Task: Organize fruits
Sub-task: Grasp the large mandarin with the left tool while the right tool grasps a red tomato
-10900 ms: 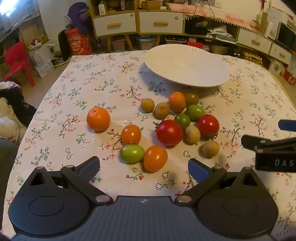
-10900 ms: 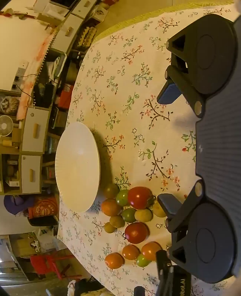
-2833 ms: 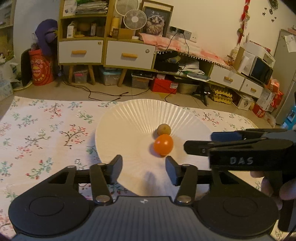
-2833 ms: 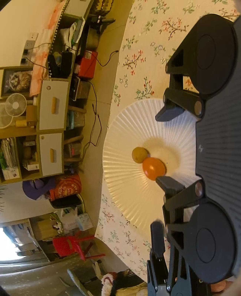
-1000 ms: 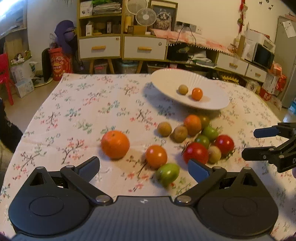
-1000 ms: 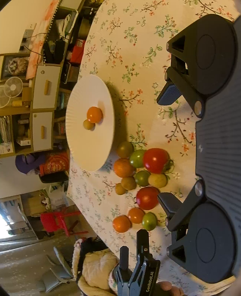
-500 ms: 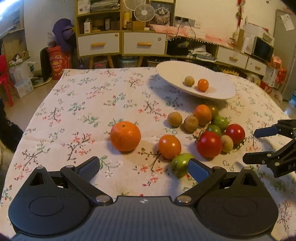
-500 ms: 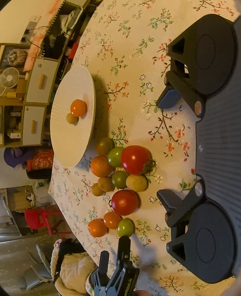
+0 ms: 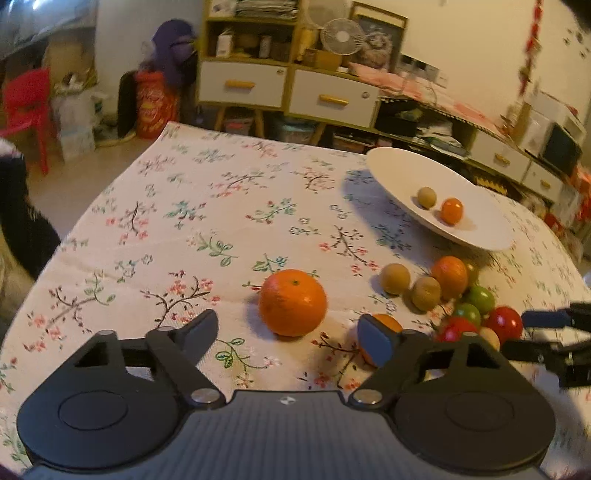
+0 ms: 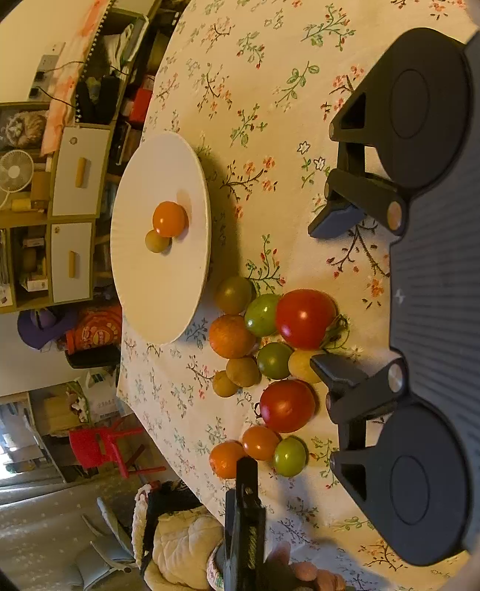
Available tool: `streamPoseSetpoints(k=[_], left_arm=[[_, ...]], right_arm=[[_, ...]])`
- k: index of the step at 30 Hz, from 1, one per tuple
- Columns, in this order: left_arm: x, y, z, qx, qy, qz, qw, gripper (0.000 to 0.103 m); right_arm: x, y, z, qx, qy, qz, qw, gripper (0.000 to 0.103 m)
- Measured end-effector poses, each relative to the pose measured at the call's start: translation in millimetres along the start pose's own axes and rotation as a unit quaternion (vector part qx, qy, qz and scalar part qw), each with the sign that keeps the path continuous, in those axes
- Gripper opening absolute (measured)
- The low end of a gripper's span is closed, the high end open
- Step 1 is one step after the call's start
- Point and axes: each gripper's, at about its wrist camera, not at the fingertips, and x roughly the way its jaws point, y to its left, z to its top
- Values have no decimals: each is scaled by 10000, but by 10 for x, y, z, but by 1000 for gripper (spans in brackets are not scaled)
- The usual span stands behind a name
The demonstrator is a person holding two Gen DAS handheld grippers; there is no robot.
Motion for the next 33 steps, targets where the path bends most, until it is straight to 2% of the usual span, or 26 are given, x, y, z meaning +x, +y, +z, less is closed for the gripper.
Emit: streamPoseSetpoints(k=[4,10,15,23,30,33], left_arm=[[59,30,11,-169,31,-4,9999,73],[72,-37,33,-76,-12,-17,10000,68],[105,-69,50,24,-30,-4,10000,62],[134,-97,70,58,-54,-7,10000,59],[124,-108,72,95,-65,-65,9999,43],[117,-102,73,83,-56,-102,9999,41]], right_arm=[[17,16,10,-39,-16,-4,10000,61],[58,27,35,-55,-20,0,10000,55],[82,51,43,-129,-41,-25,9999,53],[93,68,41,-222,-58,-50,9997,53],[93,111,54,-274,19,48,9996,35],[89,148,50,-327,50,21,9994,35]])
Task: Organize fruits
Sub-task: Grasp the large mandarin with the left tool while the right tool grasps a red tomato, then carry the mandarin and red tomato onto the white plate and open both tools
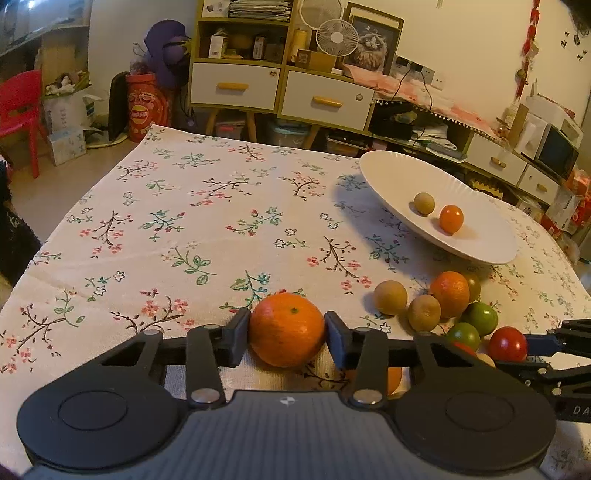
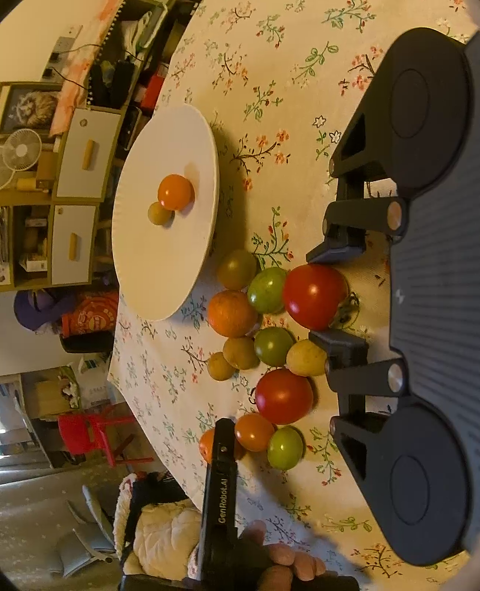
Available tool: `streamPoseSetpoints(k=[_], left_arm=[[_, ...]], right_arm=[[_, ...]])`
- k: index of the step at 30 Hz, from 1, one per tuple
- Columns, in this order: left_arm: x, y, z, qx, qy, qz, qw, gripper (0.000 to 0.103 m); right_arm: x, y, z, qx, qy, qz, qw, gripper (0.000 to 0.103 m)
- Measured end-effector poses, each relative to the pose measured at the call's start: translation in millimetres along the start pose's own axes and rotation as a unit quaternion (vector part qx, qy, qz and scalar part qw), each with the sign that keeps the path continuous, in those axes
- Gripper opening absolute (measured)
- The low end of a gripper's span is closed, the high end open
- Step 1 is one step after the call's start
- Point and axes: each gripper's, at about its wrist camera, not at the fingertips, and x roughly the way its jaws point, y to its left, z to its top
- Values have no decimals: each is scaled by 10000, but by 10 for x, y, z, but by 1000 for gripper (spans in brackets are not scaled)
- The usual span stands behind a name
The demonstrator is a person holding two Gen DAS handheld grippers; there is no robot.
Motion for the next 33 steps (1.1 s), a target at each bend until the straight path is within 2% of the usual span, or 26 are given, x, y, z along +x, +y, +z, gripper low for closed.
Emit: streamPoseSetpoints(k=[12,23,33], left_arm=[[-39,-73,17,91,-16,-58,9999,40],[-94,-136,101,-26,-43,-238,9997,40],[-117,-341,220,43,-148,-486,9987,40]], right_arm=[[-32,-15,31,130,49,1,9999,34],[-108,-70,107,253,-72,-50,9996,34],[-243,-136,218,432,-296,-22,9986,34]])
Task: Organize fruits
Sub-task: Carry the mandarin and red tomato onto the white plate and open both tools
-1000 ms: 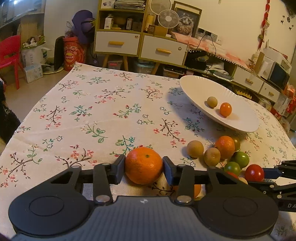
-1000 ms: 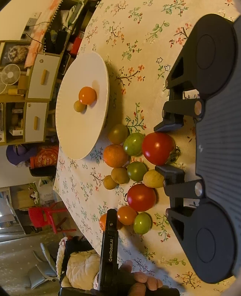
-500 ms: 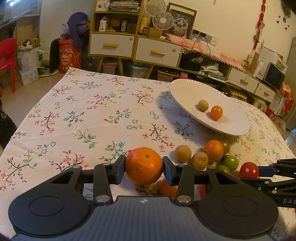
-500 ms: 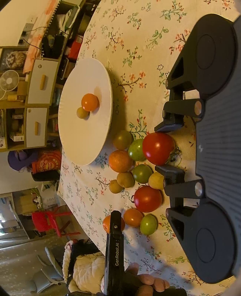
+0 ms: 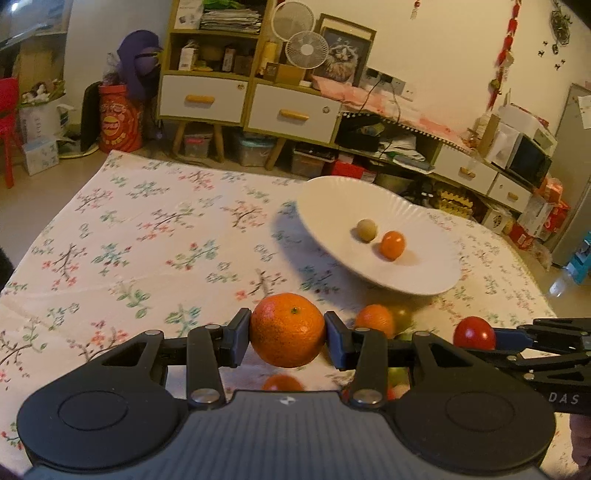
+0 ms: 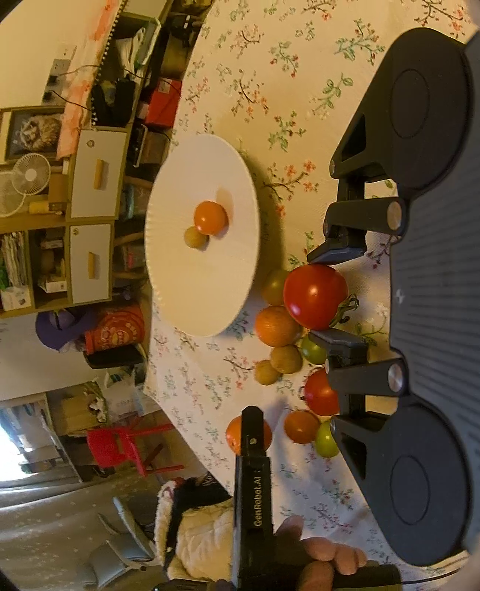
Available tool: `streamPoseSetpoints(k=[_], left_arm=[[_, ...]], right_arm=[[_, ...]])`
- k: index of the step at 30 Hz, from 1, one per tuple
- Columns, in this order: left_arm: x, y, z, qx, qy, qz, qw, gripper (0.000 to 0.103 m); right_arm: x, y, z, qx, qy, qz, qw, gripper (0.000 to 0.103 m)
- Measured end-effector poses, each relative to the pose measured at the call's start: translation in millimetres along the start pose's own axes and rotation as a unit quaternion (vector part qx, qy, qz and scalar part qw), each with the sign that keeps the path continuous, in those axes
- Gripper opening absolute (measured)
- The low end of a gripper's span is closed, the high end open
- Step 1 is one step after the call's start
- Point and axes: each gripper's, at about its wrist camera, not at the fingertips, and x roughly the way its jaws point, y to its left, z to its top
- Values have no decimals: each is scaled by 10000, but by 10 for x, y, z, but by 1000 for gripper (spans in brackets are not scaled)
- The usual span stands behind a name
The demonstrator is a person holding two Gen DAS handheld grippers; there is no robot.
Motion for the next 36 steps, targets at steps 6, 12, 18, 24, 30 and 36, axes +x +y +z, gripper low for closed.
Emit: streamPoseSetpoints(k=[6,12,18,24,30,36], left_arm=[[48,-168,90,69,-75,-122,9999,40],[118,-319,142,83,-119,-215,9997,40],[214,-440,231,266,-119,-303,9991,40],[449,-550,300,327,-36,-302,9990,40],[667,-627,373,387,-56,-251,9989,40],[811,-620,411,447,-25,-226,9987,40]], right_arm=[[-88,-105,105,115,-230,-101,9996,34],[-141,-230,230,160,-457,-232,9986,34],[-76,-386,342,316,-496,-276,9979,34],[119,-560,481,433,-478,-362,9973,34],[397,-711,629,582,-385,-317,9971,34],[561,-752,702,646,-308,-292,9970,34]])
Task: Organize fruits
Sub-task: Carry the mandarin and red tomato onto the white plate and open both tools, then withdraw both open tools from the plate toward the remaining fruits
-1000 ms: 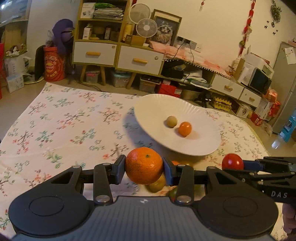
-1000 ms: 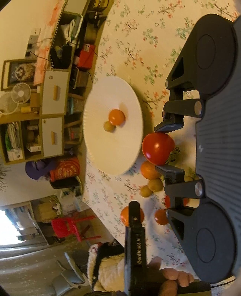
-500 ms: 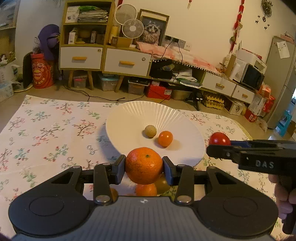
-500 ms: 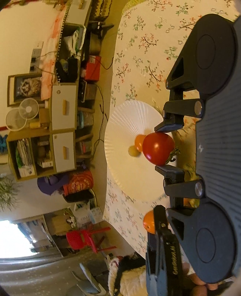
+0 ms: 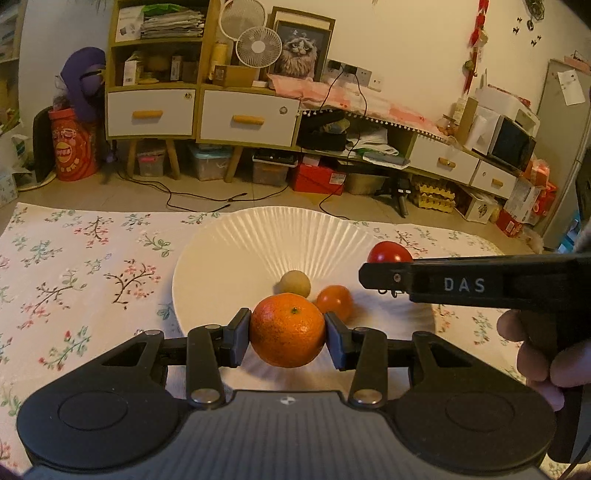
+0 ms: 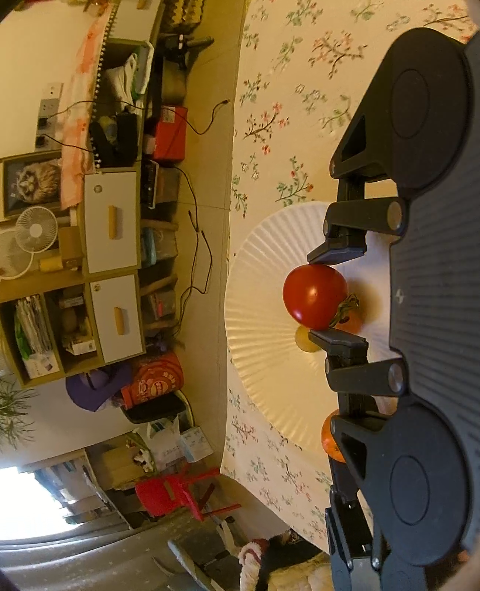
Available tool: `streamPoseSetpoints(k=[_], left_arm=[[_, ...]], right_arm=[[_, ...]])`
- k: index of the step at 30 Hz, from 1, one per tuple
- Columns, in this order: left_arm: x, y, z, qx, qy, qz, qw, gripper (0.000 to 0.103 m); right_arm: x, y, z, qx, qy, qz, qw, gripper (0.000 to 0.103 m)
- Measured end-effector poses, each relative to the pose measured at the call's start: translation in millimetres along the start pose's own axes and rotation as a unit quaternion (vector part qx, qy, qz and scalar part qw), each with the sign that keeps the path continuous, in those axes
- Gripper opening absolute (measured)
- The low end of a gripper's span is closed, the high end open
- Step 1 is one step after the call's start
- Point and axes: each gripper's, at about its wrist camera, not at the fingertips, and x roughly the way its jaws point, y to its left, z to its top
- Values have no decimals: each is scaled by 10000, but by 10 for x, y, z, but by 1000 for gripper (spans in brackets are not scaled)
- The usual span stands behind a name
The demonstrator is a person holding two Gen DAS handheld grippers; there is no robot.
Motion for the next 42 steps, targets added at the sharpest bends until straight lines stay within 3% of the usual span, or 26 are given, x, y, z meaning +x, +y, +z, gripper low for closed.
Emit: streamPoseSetpoints(k=[27,34,42], left_arm=[[166,25,78,85,86,-136,9998,42],[35,33,105,105,23,-47,9999,63],[-168,15,79,212,-11,78,9997,77]], right_arm=[[284,25,118,-147,236,-130,9995,37],[105,28,162,-187,55,-139,9997,54],[-95,31,126,-219,-27,-205,9995,66]])
